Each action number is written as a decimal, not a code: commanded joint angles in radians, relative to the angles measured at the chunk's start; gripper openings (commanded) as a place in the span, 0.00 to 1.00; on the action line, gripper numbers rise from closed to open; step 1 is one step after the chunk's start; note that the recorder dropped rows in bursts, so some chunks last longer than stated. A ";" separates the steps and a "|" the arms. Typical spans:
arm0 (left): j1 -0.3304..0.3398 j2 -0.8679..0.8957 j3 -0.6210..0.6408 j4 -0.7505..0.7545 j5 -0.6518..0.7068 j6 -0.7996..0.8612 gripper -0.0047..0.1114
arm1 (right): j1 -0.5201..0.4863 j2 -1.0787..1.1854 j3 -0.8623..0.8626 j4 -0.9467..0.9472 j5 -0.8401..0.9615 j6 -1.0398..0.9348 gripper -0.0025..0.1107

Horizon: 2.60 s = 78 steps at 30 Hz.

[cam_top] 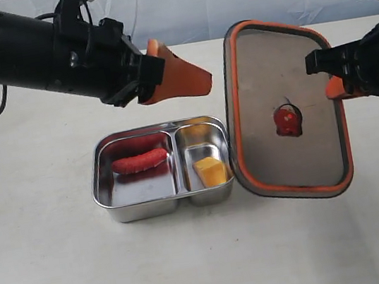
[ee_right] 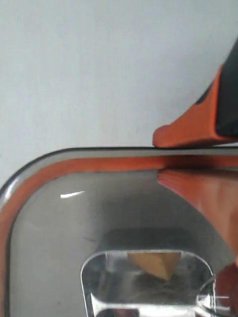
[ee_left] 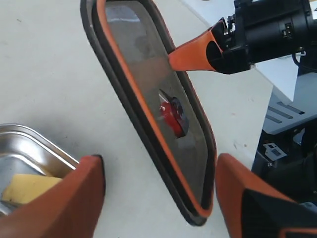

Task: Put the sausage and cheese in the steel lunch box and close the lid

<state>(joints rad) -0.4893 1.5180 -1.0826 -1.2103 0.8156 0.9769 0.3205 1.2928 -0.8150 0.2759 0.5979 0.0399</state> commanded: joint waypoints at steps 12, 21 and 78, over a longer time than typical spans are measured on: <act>-0.044 -0.003 0.001 -0.052 0.023 0.053 0.57 | 0.036 -0.031 -0.008 0.356 -0.012 -0.276 0.02; -0.044 -0.003 0.001 -0.035 0.021 0.053 0.50 | 0.089 -0.031 -0.008 0.480 -0.033 -0.359 0.02; -0.450 0.084 0.261 2.517 -0.320 -1.523 0.04 | 0.099 -0.240 -0.008 -0.017 -0.083 -0.171 0.49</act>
<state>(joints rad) -0.9349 1.5757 -0.8248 1.2947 0.4869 -0.5258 0.4212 1.0592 -0.8168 0.2740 0.4983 -0.1333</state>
